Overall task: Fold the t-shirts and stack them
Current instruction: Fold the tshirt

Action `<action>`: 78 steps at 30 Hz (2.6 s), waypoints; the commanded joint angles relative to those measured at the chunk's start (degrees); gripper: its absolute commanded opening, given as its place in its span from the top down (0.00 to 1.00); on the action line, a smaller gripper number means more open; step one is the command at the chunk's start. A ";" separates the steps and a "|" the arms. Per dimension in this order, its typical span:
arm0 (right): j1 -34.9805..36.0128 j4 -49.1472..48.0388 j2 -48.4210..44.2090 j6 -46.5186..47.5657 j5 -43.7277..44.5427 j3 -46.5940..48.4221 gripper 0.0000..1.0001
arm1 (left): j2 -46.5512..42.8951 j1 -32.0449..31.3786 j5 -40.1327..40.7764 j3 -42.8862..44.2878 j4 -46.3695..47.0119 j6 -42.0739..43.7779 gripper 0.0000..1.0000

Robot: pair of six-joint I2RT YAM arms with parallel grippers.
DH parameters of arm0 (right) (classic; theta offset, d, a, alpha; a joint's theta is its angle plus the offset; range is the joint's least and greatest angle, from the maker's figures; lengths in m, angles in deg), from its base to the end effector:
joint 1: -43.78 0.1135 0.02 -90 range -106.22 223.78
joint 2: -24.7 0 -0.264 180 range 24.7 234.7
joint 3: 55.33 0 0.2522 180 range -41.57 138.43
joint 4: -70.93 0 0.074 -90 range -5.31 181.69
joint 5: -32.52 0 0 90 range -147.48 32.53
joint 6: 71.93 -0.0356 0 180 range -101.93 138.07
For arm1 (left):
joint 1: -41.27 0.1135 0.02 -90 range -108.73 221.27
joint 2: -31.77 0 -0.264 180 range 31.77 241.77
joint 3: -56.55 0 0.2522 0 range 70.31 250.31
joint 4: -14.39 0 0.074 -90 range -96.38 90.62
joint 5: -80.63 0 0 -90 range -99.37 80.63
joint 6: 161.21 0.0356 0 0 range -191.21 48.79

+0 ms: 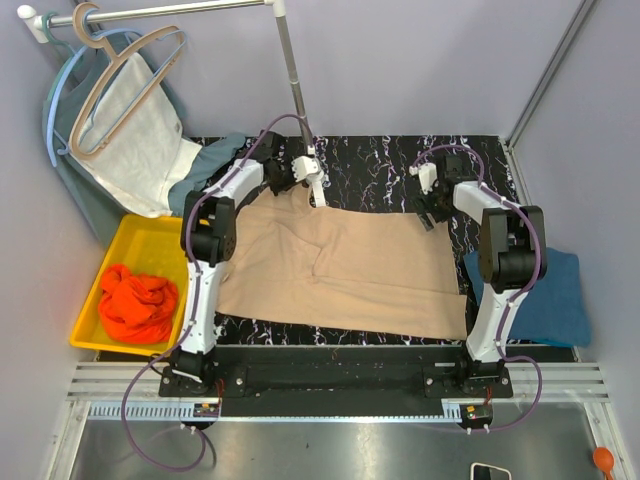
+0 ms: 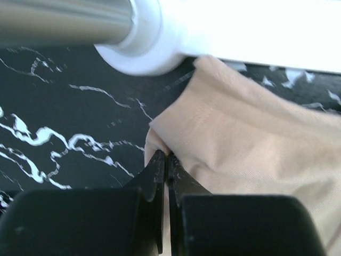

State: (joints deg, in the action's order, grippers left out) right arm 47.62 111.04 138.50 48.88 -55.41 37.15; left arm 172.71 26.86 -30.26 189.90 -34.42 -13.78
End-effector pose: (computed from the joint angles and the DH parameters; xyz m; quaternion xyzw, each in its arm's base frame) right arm 0.4130 0.0264 0.1671 -0.2843 0.9263 -0.0746 0.2358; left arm 0.5144 -0.1453 0.1572 0.5947 0.7317 -0.0572 0.3281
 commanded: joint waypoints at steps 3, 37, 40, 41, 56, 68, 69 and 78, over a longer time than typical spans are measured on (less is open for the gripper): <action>-2.78 -2.44 0.01 0.31 0.23 1.52 0.15 | -7.87 -0.26 2.69 -5.68 2.18 -1.09 1.00; -8.76 11.36 13.21 1.80 -19.20 16.91 0.82 | -20.80 -2.02 8.67 -20.27 3.49 -0.47 1.00; -8.76 11.44 12.50 1.71 -19.03 16.03 0.99 | -21.41 -2.20 8.93 -19.57 3.49 -1.70 1.00; -8.76 11.44 11.98 1.71 -18.94 15.68 1.00 | -21.41 -2.46 9.11 -19.22 3.41 -2.40 1.00; -8.76 13.20 -0.32 1.10 -18.76 10.23 1.00 | -26.42 -5.45 15.25 -18.51 3.41 -6.10 1.00; -8.76 14.79 -11.31 1.62 -18.77 3.55 1.00 | -37.58 -6.33 18.24 -27.73 3.41 -6.28 1.00; -8.76 14.87 -12.88 1.71 -18.68 2.85 1.00 | -38.46 -6.59 18.33 -28.70 3.41 -6.36 1.00; -8.76 14.87 -21.68 3.12 -18.85 -6.46 1.00 | -49.00 -9.40 20.71 -39.25 2.71 -7.33 1.00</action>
State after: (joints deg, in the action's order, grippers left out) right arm 39.12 125.53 122.10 50.81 -74.08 33.26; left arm 129.52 18.88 -11.33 152.66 -32.72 -19.70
